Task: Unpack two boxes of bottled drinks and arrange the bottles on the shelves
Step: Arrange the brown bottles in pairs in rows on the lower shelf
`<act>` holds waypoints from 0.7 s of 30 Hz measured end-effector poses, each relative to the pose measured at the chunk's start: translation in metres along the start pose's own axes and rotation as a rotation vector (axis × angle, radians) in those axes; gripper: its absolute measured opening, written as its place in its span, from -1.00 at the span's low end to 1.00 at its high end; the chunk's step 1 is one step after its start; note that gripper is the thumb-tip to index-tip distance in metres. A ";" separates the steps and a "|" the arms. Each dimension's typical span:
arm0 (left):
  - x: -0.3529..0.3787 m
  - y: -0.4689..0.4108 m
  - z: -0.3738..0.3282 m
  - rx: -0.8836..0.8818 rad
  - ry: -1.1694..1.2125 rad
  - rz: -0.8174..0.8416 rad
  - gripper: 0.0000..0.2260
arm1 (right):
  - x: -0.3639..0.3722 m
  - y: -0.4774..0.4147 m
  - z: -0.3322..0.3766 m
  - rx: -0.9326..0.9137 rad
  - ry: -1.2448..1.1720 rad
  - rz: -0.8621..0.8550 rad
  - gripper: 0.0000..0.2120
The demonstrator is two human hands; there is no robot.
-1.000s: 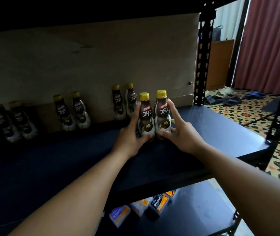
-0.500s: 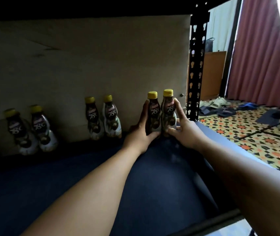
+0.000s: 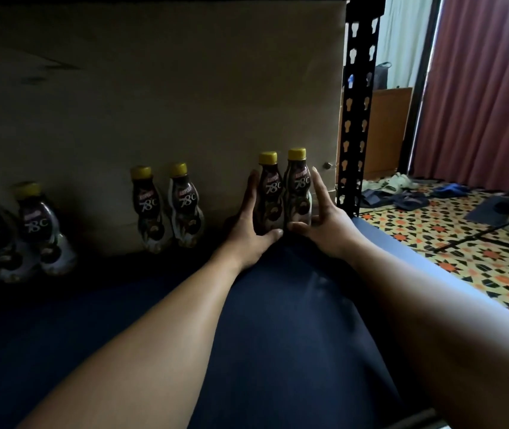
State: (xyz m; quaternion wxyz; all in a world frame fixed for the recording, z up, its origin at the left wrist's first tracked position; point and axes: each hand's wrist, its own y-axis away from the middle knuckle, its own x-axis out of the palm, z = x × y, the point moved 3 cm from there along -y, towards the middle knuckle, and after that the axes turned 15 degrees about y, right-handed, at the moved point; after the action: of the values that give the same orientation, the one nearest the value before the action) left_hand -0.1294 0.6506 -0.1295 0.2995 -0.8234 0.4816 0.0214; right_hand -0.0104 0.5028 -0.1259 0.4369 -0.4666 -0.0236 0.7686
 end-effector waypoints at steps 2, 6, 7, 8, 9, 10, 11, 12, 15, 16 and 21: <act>0.000 0.001 0.000 0.004 0.014 0.005 0.02 | 0.001 -0.001 -0.001 0.009 0.040 -0.018 0.08; 0.001 -0.001 0.001 0.001 0.019 0.006 -0.02 | 0.003 -0.004 -0.005 -0.004 0.068 -0.002 0.04; 0.001 -0.002 0.001 -0.004 0.026 0.004 -0.02 | 0.004 -0.005 -0.005 -0.009 0.067 0.003 0.04; 0.001 -0.003 0.001 -0.010 0.034 0.002 -0.02 | 0.004 -0.006 -0.005 -0.011 0.066 0.009 0.04; 0.001 -0.003 0.001 -0.011 0.037 0.000 -0.01 | 0.005 -0.006 -0.005 -0.012 0.066 0.010 0.03; 0.001 -0.003 0.001 -0.011 0.036 -0.002 -0.01 | 0.005 -0.006 -0.005 -0.010 0.069 0.006 0.04; 0.000 -0.003 0.001 -0.013 0.033 -0.006 0.00 | 0.004 -0.006 -0.005 -0.009 0.073 -0.003 0.04; 0.000 -0.003 0.001 -0.014 0.029 -0.011 0.00 | 0.004 -0.006 -0.005 -0.005 0.075 -0.011 0.03; 0.000 -0.003 0.002 -0.005 0.029 -0.028 -0.02 | 0.003 -0.006 -0.009 0.025 0.054 -0.022 0.03; 0.000 -0.003 0.002 -0.008 0.032 -0.031 -0.02 | 0.003 -0.006 -0.010 0.036 0.045 -0.021 0.02; 0.000 -0.002 0.002 -0.022 0.025 -0.036 -0.03 | 0.005 -0.007 -0.012 0.021 0.022 -0.046 0.03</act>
State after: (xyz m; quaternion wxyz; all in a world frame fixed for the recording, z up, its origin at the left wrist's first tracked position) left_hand -0.1275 0.6525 -0.1303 0.2847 -0.8353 0.4703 0.0111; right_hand 0.0017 0.5058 -0.1330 0.4597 -0.4696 -0.0217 0.7534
